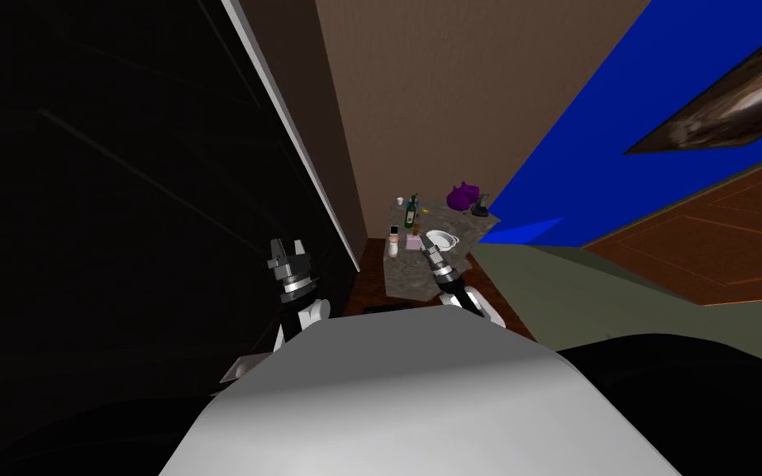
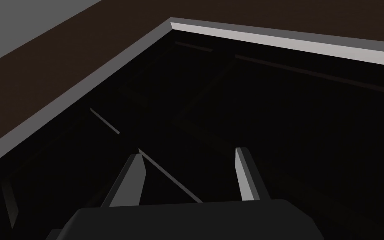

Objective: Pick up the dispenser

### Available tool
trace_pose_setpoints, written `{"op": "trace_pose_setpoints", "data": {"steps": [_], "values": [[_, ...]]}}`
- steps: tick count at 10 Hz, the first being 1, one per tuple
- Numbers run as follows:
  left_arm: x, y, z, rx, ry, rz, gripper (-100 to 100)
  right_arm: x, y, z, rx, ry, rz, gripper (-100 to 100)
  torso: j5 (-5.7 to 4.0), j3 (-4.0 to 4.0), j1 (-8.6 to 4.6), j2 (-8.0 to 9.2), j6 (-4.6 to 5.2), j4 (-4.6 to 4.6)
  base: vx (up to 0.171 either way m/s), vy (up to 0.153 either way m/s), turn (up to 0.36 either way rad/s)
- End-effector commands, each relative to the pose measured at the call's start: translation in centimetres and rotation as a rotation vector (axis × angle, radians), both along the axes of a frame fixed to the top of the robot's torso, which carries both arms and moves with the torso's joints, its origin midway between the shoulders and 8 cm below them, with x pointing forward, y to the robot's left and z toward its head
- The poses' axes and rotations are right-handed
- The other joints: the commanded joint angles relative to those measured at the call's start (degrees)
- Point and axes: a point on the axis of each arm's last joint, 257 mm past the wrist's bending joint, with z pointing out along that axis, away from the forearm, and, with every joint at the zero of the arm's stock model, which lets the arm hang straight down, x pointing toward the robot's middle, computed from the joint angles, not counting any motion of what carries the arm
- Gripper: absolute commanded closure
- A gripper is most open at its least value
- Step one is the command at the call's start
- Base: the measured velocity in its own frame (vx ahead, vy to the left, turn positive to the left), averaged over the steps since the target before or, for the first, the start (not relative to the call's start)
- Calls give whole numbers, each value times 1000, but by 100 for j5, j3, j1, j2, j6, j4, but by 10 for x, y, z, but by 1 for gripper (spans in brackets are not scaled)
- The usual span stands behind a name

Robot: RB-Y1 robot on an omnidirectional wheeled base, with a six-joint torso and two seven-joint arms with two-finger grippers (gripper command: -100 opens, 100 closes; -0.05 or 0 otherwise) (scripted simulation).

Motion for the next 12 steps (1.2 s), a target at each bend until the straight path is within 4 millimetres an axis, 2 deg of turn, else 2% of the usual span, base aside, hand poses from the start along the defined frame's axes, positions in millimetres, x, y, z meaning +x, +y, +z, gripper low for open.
{"op": "trace_pose_setpoints", "data": {"steps": [1,2,3,4,5,7,8,9,10,11,12], "values": [[0,0,0,0,0,0,0,0,0,-8,-42,16,15,-100,0,0,0,0,0,0,-56,-74,41],[0,0,0,0,0,0,0,-1,1,-26,-88,44,29,-100,1,-3,4,-6,2,0,-51,-87,84],[0,0,0,0,0,0,0,-1,1,-27,-99,46,35,-100,0,-5,-1,-9,0,-1,-46,-76,49],[0,0,0,0,0,0,0,-3,2,-45,-149,76,51,-100,0,-6,3,-12,2,-2,-55,-92,87],[0,0,0,0,0,0,0,-3,1,-46,-159,78,56,-100,0,-5,-3,-9,1,-2,-45,-71,62],[0,0,0,0,0,0,0,-10,-1,-82,-262,133,94,-100,1,-5,5,-10,0,-2,-76,-83,138],[0,0,0,0,0,0,0,-11,-3,-88,-288,145,103,-100,-2,0,-6,0,0,0,-66,-92,51],[0,0,0,0,0,0,0,-16,-7,-108,-335,177,119,-100,-1,-2,-4,-6,2,0,-53,-83,83],[0,0,0,0,0,0,0,-17,-9,-109,-356,180,129,-100,-1,-5,-2,-10,1,-1,-43,-69,67],[0,0,0,0,0,0,0,-23,-14,-129,-402,212,145,-100,0,-8,4,-15,2,-2,-44,-70,147],[0,0,0,0,0,0,0,-24,-16,-131,-427,216,157,-100,1,-8,3,-15,1,-2,-35,-66,50]]}}
